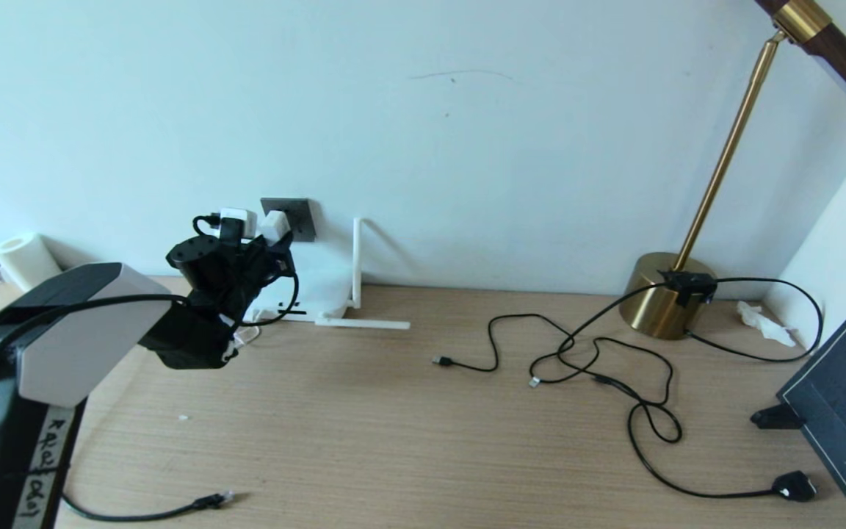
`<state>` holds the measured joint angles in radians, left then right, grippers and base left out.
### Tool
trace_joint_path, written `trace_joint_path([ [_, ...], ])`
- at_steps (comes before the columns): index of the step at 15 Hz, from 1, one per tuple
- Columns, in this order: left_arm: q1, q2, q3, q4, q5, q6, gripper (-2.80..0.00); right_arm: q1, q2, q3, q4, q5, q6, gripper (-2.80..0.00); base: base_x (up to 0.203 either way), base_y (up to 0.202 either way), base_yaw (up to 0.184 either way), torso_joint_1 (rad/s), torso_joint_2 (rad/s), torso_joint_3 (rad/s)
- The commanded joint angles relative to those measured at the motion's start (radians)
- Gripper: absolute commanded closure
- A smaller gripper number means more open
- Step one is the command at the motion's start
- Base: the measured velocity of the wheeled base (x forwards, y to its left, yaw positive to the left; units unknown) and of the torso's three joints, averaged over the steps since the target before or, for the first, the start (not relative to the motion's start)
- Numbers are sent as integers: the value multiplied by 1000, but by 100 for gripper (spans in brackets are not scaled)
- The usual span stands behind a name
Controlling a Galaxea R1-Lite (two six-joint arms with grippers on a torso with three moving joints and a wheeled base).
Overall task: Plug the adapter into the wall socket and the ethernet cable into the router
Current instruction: Plug plug into socket
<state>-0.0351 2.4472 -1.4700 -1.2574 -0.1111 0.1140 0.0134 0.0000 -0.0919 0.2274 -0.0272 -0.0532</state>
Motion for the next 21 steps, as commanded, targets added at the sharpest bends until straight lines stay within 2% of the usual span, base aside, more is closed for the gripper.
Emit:
trace_joint_path([
  [1, 0, 4, 11, -2, 1, 1, 0, 0, 0, 0, 1, 0, 0, 0, 0, 0, 0, 0, 0, 0],
  [21, 0, 27, 40, -3, 4, 1, 0, 0, 0, 0, 1, 0, 0, 0, 0, 0, 0, 0, 0, 0],
])
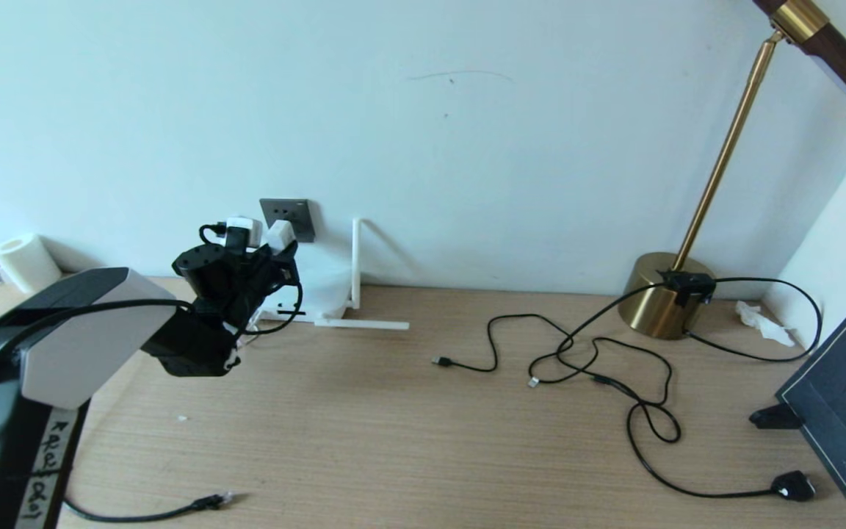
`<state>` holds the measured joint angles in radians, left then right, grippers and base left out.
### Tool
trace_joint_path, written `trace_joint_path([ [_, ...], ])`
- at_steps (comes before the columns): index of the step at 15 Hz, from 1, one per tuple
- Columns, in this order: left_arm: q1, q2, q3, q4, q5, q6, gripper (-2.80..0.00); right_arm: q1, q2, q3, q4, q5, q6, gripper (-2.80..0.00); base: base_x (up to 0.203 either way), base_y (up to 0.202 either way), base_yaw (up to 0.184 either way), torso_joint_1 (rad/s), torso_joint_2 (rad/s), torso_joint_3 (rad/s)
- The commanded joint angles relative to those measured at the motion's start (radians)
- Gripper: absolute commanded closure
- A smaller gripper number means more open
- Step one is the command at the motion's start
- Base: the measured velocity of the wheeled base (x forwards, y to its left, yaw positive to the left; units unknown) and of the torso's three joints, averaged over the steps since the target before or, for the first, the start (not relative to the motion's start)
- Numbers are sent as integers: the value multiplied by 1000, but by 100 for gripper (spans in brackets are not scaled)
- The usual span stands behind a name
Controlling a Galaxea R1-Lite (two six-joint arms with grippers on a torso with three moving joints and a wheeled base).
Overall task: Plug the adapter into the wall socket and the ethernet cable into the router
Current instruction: Plug plug into socket
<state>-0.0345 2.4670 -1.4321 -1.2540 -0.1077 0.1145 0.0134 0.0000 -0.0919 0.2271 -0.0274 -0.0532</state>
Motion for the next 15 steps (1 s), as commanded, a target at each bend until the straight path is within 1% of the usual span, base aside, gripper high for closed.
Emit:
trace_joint_path([
  [1, -1, 9, 2, -7, 0, 1, 0, 0, 0, 0, 1, 0, 0, 0, 0, 0, 0, 0, 0, 0],
  [4, -7, 13, 1, -7, 37, -6, 0, 0, 0, 0, 1, 0, 0, 0, 0, 0, 0, 0, 0, 0],
  [8, -13, 12, 1, -7, 45, -19, 0, 0, 0, 0, 1, 0, 0, 0, 0, 0, 0, 0, 0, 0],
  [11, -13, -2, 4, -13, 76, -27, 0, 0, 0, 0, 1, 0, 0, 0, 0, 0, 0, 0, 0, 0],
  [15, -13, -56, 55, -41, 80, -41, 0, 0, 0, 0, 1, 0, 0, 0, 0, 0, 0, 0, 0, 0],
])
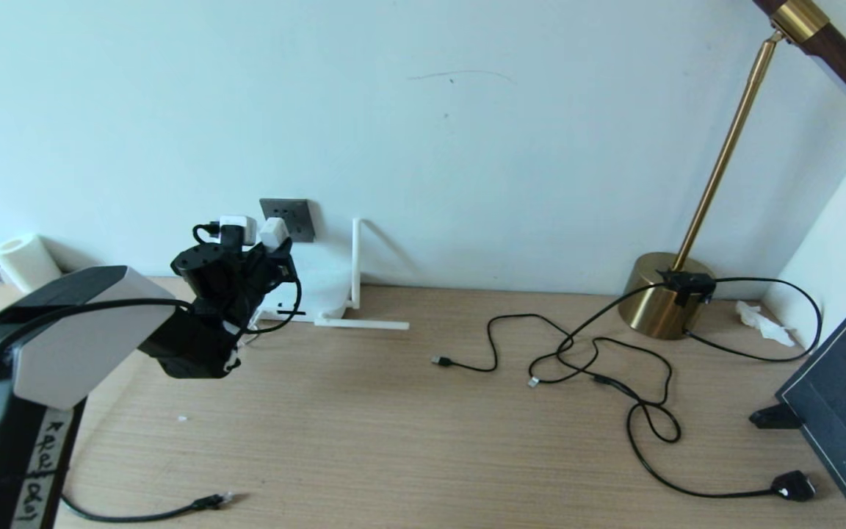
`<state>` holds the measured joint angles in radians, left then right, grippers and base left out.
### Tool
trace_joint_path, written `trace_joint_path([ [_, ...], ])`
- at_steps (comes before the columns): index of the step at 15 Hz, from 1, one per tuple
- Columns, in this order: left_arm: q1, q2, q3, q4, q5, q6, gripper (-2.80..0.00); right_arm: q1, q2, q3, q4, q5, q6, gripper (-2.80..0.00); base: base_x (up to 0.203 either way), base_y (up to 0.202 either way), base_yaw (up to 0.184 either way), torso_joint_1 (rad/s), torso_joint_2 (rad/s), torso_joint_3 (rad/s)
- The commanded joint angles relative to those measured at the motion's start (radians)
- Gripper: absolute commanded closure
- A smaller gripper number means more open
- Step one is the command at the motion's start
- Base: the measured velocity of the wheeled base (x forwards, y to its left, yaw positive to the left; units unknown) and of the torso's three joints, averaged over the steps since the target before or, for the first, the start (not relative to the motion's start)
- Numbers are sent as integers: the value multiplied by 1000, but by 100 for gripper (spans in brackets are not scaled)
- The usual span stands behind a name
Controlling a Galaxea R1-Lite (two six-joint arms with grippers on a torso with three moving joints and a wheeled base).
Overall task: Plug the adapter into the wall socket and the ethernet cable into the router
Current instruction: Plug plug into socket
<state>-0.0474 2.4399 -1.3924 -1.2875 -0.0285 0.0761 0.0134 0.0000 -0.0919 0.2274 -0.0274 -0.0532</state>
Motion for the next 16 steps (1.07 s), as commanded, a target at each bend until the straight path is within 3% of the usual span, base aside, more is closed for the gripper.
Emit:
trace_joint_path([
  [1, 0, -39, 29, -7, -1, -9, 0, 0, 0, 0, 1, 0, 0, 0, 0, 0, 0, 0, 0, 0],
  [3, 0, -52, 69, -26, -1, -56, 0, 0, 0, 0, 1, 0, 0, 0, 0, 0, 0, 0, 0, 0],
  [8, 0, -41, 86, -65, -2, -102, 0, 0, 0, 0, 1, 0, 0, 0, 0, 0, 0, 0, 0, 0],
  [16, 0, -2, 34, -65, -8, -102, 0, 0, 0, 0, 1, 0, 0, 0, 0, 0, 0, 0, 0, 0],
])
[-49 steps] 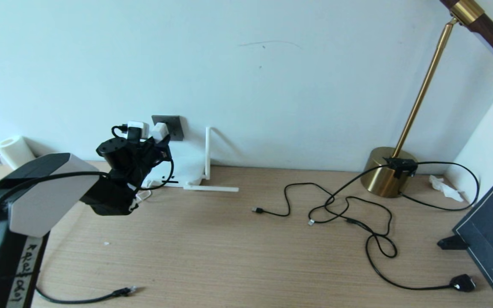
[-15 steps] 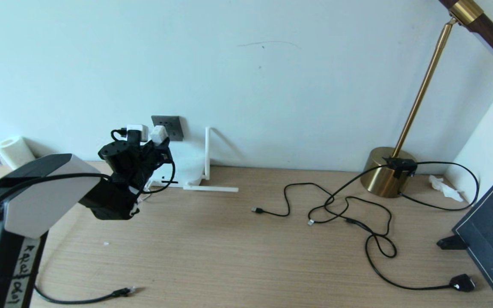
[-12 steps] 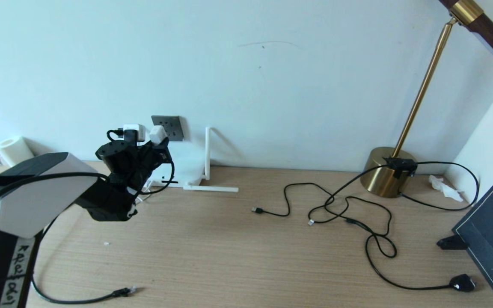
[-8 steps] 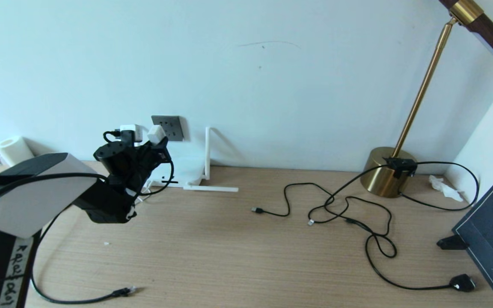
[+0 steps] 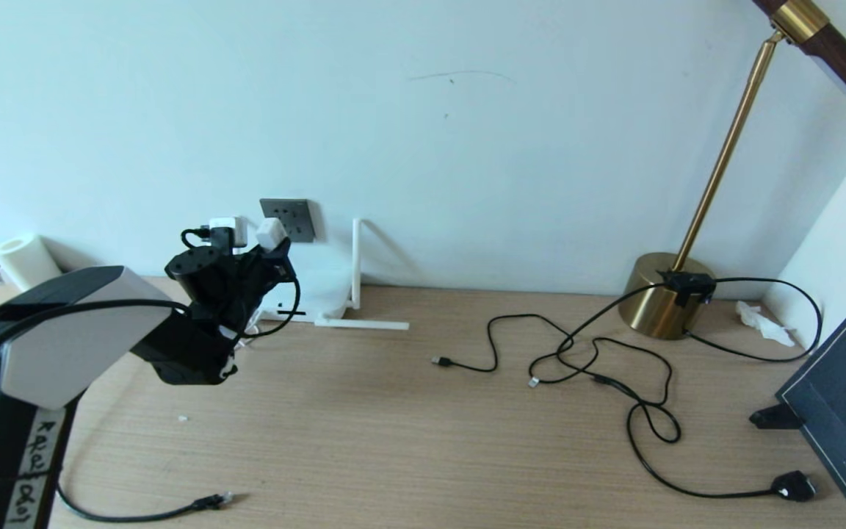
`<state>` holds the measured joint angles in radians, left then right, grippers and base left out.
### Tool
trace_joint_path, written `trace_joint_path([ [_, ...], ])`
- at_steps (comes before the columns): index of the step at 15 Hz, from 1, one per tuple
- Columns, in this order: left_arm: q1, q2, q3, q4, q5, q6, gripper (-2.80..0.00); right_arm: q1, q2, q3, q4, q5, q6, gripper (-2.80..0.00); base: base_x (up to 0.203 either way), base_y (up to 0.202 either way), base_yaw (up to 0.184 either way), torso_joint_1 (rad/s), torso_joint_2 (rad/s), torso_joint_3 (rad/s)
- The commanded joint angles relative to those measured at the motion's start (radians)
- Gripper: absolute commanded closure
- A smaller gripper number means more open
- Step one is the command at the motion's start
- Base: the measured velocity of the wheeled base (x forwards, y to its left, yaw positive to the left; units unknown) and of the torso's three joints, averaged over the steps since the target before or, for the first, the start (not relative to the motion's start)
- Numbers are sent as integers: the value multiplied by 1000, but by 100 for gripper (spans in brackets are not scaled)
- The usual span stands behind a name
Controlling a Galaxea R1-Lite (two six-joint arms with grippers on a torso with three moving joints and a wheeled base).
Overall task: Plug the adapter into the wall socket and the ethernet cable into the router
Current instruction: Plug plug into socket
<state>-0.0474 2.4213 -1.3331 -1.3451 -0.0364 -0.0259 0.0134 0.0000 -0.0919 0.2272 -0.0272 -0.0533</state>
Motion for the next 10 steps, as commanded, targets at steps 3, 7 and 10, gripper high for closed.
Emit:
trace_joint_path([
  [3, 0, 39, -85, 11, -2, 3, 0, 0, 0, 0, 1, 0, 0, 0, 0, 0, 0, 0, 0, 0],
  [7, 0, 56, -127, 30, -2, 3, 0, 0, 0, 0, 1, 0, 0, 0, 0, 0, 0, 0, 0, 0],
  [10, 0, 67, -132, 34, -2, 3, 0, 0, 0, 0, 1, 0, 0, 0, 0, 0, 0, 0, 0, 0],
])
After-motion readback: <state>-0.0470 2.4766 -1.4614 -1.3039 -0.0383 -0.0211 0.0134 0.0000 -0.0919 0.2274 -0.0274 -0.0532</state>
